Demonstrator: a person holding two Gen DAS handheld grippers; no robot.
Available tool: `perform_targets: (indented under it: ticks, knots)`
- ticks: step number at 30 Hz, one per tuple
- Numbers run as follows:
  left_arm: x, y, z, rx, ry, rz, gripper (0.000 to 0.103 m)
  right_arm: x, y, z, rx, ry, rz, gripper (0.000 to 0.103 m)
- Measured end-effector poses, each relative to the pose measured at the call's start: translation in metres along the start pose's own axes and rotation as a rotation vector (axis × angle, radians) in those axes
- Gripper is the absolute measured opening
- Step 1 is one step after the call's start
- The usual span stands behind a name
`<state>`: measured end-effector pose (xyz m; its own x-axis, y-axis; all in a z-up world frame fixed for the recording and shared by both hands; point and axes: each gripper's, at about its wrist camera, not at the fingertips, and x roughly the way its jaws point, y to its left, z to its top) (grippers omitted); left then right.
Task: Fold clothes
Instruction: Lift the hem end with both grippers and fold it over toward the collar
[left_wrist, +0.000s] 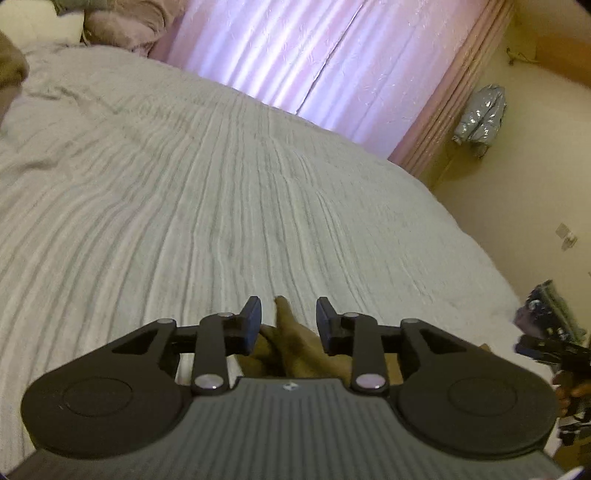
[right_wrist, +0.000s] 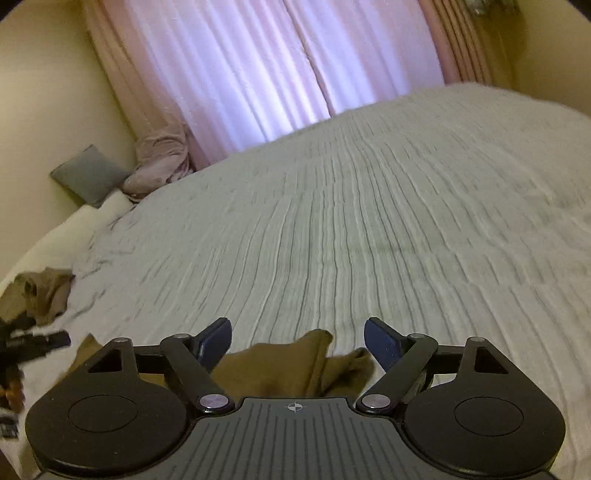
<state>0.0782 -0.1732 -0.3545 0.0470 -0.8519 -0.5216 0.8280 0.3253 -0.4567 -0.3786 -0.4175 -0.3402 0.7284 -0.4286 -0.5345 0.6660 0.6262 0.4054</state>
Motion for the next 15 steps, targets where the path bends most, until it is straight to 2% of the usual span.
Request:
perform_targets:
  ticks: [2,4,5,6,7,8,12,13,14,15]
  knots:
    - [0.006,-0.002,-0.001,0.009,0.018,0.001,0.027,0.011,-0.004,0.004,0.022,0.032,-0.001,0.063]
    - [0.012,-0.005,-0.002,0.019,0.037,0.003,0.027,0.025,-0.009,0.007,0.048,0.073,-0.007,0.061]
    - [0.016,-0.006,-0.002,0.024,0.046,0.004,0.027,0.031,-0.011,0.008,0.056,0.093,-0.01,0.053]
    - [0.019,-0.006,-0.002,0.026,0.06,0.012,0.027,0.035,-0.012,0.008,0.049,0.111,-0.015,0.045]
    - [0.023,-0.006,-0.003,0.026,0.072,0.015,0.027,0.04,-0.012,0.008,0.042,0.129,-0.021,0.025]
    - [0.026,-0.006,-0.004,0.025,0.083,0.015,0.027,0.044,-0.013,0.009,0.037,0.145,-0.024,0.018]
    - [0.036,-0.004,-0.004,0.011,0.1,-0.006,0.023,0.047,-0.017,0.009,0.054,0.15,0.0,0.019]
    - [0.036,-0.004,-0.004,0.016,0.094,-0.017,0.016,0.047,-0.017,0.008,0.053,0.148,0.011,0.012]
    - [0.036,-0.005,-0.003,0.023,0.088,-0.028,0.002,0.047,-0.015,0.007,0.036,0.139,0.022,0.002]
    - [0.035,-0.005,-0.002,0.025,0.073,-0.036,0.002,0.047,-0.013,0.007,0.018,0.129,0.029,0.002]
